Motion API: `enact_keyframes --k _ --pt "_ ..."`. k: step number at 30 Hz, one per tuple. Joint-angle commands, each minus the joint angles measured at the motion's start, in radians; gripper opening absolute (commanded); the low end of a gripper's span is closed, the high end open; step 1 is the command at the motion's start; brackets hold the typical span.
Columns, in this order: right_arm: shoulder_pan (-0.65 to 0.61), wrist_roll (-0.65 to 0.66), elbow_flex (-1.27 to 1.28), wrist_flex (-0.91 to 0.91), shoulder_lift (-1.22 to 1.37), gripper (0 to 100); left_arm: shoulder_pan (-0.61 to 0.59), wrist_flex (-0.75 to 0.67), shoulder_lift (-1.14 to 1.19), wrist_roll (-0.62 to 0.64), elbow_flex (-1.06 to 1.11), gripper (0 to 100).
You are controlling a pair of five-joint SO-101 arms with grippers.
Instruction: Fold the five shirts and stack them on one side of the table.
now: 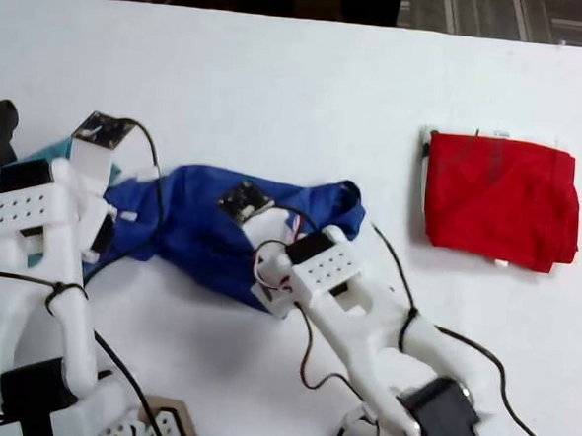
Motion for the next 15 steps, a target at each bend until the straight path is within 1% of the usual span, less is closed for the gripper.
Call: enact_keyframes --k 1,3,6,11,15 --pt "0.005 0.063 -0.025 0.048 -0.145 1.9 -0.006 -0.008 -0.038 0.008 -0.01 3" --pt "0.016 0.101 -0.025 0.064 -0.211 1.9 -0.003 -0.008 -0.038 0.008 -0.008 3" --pt "0.068 0.118 -0.023 0.054 -0.272 1.9 -0.002 -0.008 -0.037 0.008 -0.007 3" --pt "0.196 0.118 -0.025 0.004 -0.288 1.9 -0.002 -0.008 -0.035 0.008 -0.005 3" --pt "0.311 0.11 -0.098 0.001 -0.311 1.9 0.0 0.0 -0.04 0.009 -0.012 3"
